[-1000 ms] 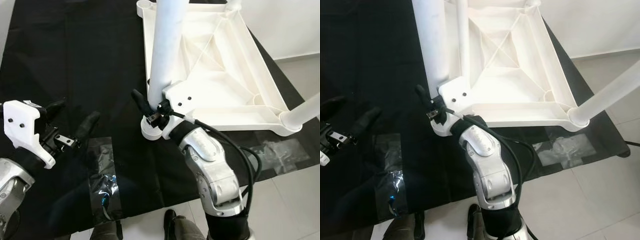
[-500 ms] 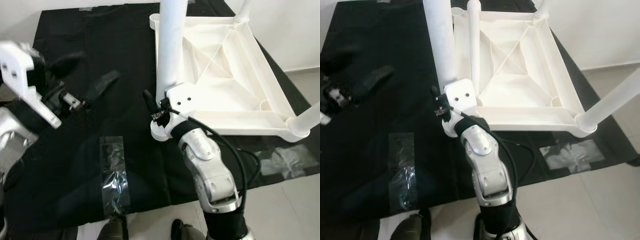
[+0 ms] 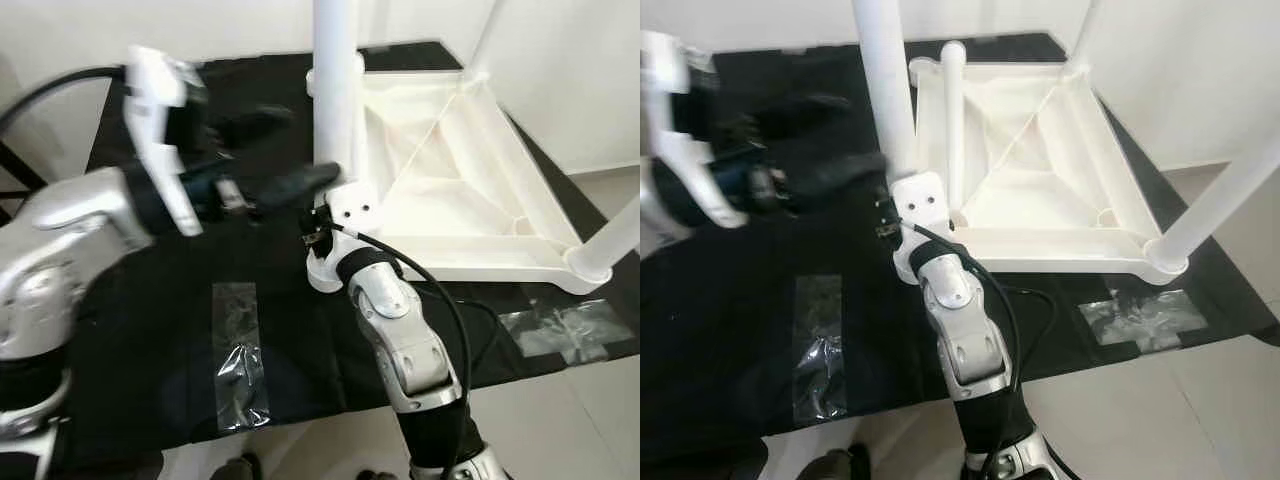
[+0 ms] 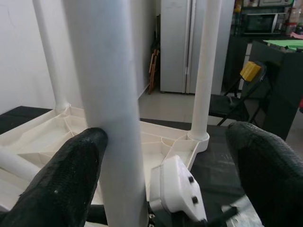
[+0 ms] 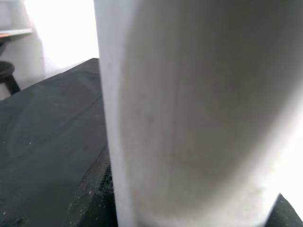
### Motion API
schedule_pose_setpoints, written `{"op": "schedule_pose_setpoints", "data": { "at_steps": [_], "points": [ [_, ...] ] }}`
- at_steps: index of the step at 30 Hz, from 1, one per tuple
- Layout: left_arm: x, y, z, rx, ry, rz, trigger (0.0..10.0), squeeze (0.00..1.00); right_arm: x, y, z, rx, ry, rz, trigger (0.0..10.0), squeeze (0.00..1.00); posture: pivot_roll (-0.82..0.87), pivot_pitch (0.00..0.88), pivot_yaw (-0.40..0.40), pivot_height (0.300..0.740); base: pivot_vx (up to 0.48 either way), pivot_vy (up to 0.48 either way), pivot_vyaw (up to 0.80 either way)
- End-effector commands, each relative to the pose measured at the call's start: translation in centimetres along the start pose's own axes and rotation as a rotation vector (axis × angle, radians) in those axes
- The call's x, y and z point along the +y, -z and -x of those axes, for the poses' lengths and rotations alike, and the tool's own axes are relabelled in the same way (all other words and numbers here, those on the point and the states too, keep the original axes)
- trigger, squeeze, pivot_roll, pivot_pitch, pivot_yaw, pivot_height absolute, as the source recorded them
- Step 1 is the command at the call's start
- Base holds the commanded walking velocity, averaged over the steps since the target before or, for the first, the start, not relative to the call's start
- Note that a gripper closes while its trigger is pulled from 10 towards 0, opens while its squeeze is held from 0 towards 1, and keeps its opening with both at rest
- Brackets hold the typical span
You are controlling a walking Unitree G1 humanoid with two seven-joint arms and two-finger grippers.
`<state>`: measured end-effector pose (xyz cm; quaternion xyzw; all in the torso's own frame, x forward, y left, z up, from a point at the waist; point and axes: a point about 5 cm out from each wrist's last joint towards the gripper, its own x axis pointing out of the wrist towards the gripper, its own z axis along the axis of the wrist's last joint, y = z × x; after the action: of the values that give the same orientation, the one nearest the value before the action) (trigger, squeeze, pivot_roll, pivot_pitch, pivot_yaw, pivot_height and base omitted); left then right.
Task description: Building children table
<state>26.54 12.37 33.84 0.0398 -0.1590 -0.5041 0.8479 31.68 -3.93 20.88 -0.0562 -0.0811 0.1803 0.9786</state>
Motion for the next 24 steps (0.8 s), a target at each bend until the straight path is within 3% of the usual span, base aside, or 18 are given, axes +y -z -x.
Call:
{"op": "schedule_pose_setpoints", "data": {
  "at_steps": [1,2,3,8,15,16,17,18,24],
  "points": [
    [0.4,0.7,-0.9,0.043,-0.022,0.005,10.0,1.00,1.5,2.0,-0.4,0.112,-0.019,-0.022,10.0,0.00,0.08,0.175,0.003,0.740,0.000,0.000,0.00],
    [1.0,1.0,-1.8,0.047,-0.055,0.016,10.0,0.78,1.6,1.8,-0.5,0.099,-0.021,-0.027,10.0,0.00,0.08,0.167,0.011,0.740,0.000,0.000,0.00],
    [1.5,1.2,-2.5,0.047,-0.082,0.024,10.0,0.00,1.7,1.6,-0.6,0.086,-0.024,-0.033,10.0,0.00,0.08,0.166,0.013,0.740,0.000,0.000,0.00],
    [2.1,1.1,-3.5,0.021,-0.115,0.053,10.0,0.00,2.0,1.4,-0.7,0.069,-0.030,-0.042,10.0,0.00,0.08,0.163,0.018,0.740,0.000,0.000,0.00],
    [2.3,0.4,-4.3,0.003,-0.081,0.076,10.0,0.00,2.3,1.4,-0.8,0.059,-0.035,-0.049,10.0,0.00,0.08,0.161,0.029,0.740,0.000,0.000,0.00],
    [2.4,0.4,-4.3,0.007,-0.066,0.090,4.0,0.00,2.2,1.5,-0.9,0.057,-0.032,-0.051,10.0,0.00,0.08,0.160,0.031,0.740,0.000,0.000,0.00],
    [2.4,0.4,-4.3,0.007,-0.066,0.090,4.0,0.00,2.2,1.5,-0.9,0.057,-0.032,-0.051,10.0,0.00,0.08,0.160,0.031,0.740,0.000,0.000,0.00],
    [2.3,0.3,-4.3,0.011,-0.054,0.093,0.0,0.00,2.1,1.5,-0.9,0.055,-0.030,-0.051,10.0,0.00,0.08,0.160,0.032,0.740,0.000,0.000,0.00],
    [2.2,-0.2,-4.8,0.030,-0.002,0.096,0.0,0.00,1.5,1.2,-1.3,0.036,-0.023,-0.045,10.0,0.00,0.08,0.155,0.034,0.740,0.000,0.000,0.00]
  ]
}}
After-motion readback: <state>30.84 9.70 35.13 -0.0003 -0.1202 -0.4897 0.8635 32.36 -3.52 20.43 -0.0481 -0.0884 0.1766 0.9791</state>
